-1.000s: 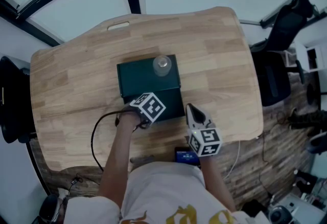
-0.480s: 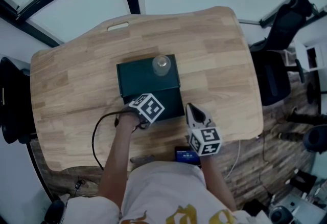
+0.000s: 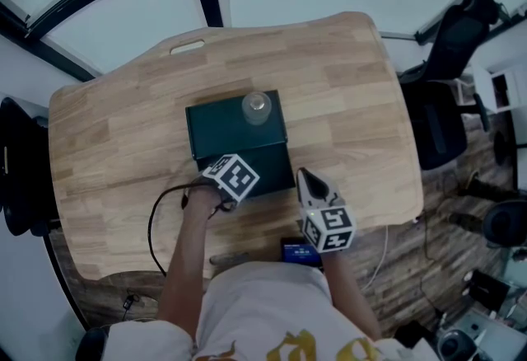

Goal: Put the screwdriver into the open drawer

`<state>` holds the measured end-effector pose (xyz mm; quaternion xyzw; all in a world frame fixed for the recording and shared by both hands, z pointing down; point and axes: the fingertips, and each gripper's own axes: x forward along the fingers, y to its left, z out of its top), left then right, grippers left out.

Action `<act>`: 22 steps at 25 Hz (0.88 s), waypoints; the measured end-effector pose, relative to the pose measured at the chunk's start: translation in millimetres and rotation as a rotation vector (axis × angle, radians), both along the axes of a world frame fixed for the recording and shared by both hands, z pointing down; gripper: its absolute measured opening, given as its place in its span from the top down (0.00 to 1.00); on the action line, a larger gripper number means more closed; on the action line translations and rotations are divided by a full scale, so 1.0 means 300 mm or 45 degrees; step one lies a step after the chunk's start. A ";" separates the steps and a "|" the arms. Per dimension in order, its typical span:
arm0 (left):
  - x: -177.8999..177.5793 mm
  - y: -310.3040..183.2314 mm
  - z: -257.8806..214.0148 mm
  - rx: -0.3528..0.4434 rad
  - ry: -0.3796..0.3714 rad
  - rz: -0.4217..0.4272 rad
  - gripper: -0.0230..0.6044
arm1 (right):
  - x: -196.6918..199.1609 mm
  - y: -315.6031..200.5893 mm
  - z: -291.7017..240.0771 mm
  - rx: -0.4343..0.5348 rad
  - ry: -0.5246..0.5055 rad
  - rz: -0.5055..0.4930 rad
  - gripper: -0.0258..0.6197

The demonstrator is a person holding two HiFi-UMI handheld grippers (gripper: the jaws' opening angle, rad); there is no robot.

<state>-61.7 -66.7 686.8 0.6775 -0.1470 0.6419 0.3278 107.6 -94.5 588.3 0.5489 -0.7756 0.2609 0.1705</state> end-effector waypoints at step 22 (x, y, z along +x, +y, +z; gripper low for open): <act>-0.031 -0.161 -0.228 0.379 0.366 -0.365 0.96 | -0.011 0.013 -0.056 0.053 0.001 -0.014 0.97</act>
